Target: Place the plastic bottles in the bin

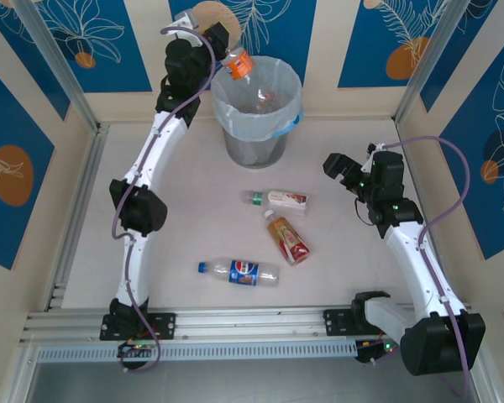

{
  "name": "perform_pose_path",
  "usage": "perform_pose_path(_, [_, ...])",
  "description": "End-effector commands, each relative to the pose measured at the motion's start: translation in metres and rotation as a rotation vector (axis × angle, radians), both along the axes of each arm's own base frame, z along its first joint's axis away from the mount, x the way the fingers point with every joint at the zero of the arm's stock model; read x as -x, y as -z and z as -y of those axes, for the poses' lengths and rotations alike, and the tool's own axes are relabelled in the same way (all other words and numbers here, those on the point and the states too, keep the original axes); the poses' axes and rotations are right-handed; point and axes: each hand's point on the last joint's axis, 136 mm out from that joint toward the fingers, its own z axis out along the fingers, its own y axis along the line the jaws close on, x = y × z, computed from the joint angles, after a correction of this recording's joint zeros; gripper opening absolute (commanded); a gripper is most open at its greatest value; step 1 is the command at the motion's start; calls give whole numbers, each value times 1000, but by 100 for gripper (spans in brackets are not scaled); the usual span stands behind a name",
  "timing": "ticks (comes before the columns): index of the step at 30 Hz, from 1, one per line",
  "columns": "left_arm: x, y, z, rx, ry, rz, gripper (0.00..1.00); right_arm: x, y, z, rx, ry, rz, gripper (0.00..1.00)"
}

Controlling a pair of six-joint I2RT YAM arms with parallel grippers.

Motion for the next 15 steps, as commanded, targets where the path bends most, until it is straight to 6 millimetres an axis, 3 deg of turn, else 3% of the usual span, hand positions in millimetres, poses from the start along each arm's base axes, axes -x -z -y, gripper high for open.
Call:
perform_pose_path(1, [3, -3, 1, -112, -46, 23, 0, 4, 6, 3, 15, 4, -11, 100])
perform_pose_path(2, [3, -1, 3, -130, -36, 19, 1, 4, 6, 3, 15, 4, -12, 100])
perform_pose_path(3, [3, 2, 5, -147, -24, 13, 12, 4, 6, 3, 15, 5, -11, 100])
perform_pose_path(6, [5, 7, 9, -178, -2, -3, 69, 4, 7, 3, 12, 4, -13, 100])
perform_pose_path(7, [6, 8, 10, -186, 3, -7, 78, 3, 7, 3, 10, 5, -13, 100])
perform_pose_path(11, [8, 10, 8, -210, 0, -25, 95, 1, 7, 1, 3, 1, -17, 100])
perform_pose_path(15, [11, 12, 8, -234, -3, -42, 99, -1, 5, 0, -4, -2, -15, 99])
